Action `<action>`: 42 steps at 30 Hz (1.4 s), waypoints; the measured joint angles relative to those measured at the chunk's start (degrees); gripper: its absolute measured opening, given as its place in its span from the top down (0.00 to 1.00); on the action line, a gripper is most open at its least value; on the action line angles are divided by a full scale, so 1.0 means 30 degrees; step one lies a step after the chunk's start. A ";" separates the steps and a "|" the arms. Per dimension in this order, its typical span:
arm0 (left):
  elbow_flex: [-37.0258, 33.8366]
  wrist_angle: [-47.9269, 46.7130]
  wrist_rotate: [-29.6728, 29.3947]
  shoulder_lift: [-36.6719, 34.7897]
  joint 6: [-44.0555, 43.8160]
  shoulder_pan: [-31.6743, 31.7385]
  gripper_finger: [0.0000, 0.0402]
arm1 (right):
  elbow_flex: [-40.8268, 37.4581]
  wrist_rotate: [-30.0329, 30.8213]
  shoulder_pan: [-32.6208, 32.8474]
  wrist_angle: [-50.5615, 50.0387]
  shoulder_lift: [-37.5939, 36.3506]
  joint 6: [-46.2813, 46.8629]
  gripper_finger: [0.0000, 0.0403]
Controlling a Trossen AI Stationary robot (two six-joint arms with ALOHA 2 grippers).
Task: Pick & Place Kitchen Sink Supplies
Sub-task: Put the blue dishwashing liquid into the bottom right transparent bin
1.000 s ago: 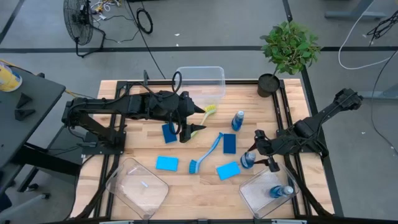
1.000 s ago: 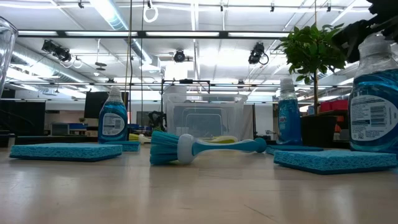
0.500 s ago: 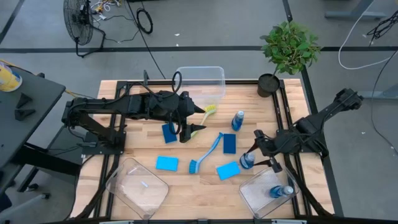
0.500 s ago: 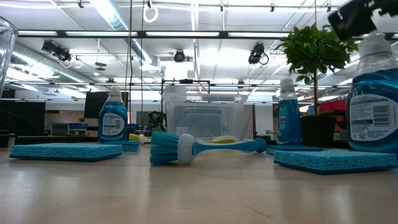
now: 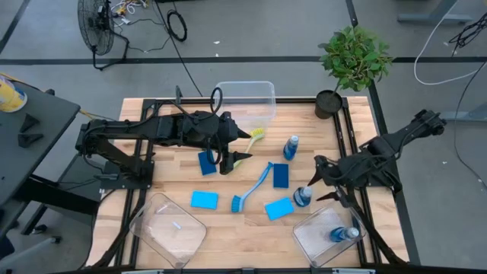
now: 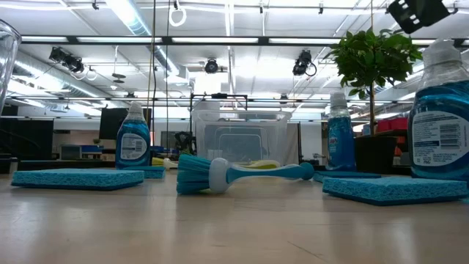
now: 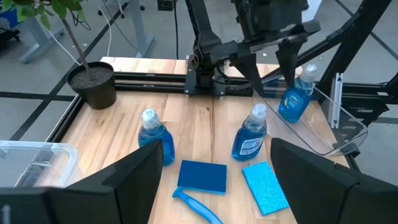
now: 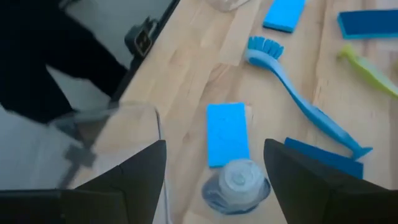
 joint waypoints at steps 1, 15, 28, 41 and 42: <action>0.0000 0.0000 0.0000 0.0000 -0.0004 0.0000 0.26 | 0.0139 -0.0002 -0.0051 0.0012 0.0007 0.0431 0.33; 0.0000 0.0000 -0.0845 0.0000 -0.0011 0.0000 0.26 | 0.0967 -0.0775 -0.0126 0.0311 0.0085 0.7725 0.33; 0.0000 -0.0022 -0.0845 0.0000 -0.0011 -0.0004 0.26 | 0.0967 -0.3139 -0.0126 0.0355 0.1893 0.9707 0.33; 0.0000 -0.0189 -0.0845 0.0000 0.0004 -0.0007 0.26 | 0.0974 -0.4707 -0.0141 0.1000 0.2616 1.1794 0.33; 0.0000 -0.0191 -0.0842 0.0000 -0.0004 -0.0007 0.26 | 0.0974 -0.4707 -0.0141 0.1244 0.2616 1.1947 0.33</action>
